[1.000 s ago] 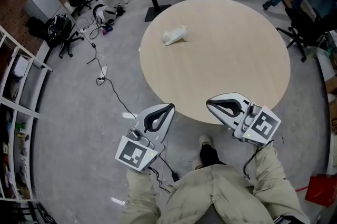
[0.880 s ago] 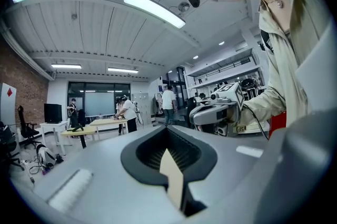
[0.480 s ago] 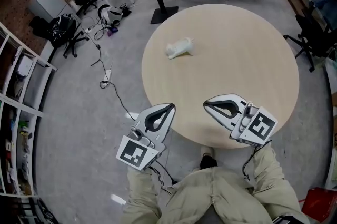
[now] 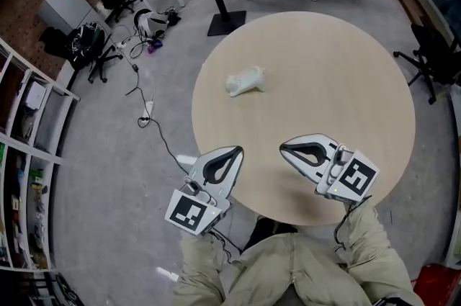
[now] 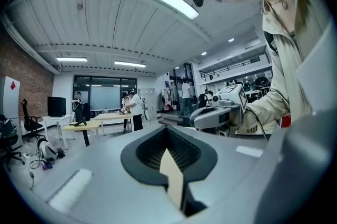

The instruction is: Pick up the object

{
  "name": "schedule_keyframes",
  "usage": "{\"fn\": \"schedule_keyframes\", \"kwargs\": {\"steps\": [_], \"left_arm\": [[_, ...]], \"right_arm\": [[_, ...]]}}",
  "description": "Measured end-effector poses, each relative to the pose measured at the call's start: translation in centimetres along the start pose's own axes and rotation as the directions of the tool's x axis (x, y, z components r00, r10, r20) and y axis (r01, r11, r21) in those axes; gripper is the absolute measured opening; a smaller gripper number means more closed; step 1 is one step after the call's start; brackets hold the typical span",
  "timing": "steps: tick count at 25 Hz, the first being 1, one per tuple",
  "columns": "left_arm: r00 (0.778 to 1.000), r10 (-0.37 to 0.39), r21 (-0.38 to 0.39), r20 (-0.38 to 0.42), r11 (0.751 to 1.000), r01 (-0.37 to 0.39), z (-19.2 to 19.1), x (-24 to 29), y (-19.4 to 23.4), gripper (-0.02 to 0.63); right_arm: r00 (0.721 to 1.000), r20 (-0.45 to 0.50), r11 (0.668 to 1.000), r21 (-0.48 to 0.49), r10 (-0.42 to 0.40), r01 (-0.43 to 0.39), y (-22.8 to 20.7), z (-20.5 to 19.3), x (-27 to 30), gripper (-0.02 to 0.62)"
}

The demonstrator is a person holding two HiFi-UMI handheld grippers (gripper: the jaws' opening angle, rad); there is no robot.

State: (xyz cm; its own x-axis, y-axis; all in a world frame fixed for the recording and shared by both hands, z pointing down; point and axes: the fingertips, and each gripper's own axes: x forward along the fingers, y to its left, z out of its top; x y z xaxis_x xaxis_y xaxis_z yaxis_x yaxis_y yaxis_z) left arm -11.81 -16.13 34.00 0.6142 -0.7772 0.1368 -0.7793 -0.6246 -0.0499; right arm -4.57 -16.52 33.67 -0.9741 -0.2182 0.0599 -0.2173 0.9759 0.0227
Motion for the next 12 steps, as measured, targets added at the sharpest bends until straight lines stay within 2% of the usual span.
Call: {"fn": "schedule_keyframes", "kwargs": {"steps": [12], "left_arm": [[0.996,-0.069,-0.035,-0.053,0.997,0.068,-3.5,5.4,6.0,0.006]], "right_arm": [[0.997,-0.043,0.996,0.058,-0.069,0.072,-5.1,-2.8,3.6,0.002]]}}
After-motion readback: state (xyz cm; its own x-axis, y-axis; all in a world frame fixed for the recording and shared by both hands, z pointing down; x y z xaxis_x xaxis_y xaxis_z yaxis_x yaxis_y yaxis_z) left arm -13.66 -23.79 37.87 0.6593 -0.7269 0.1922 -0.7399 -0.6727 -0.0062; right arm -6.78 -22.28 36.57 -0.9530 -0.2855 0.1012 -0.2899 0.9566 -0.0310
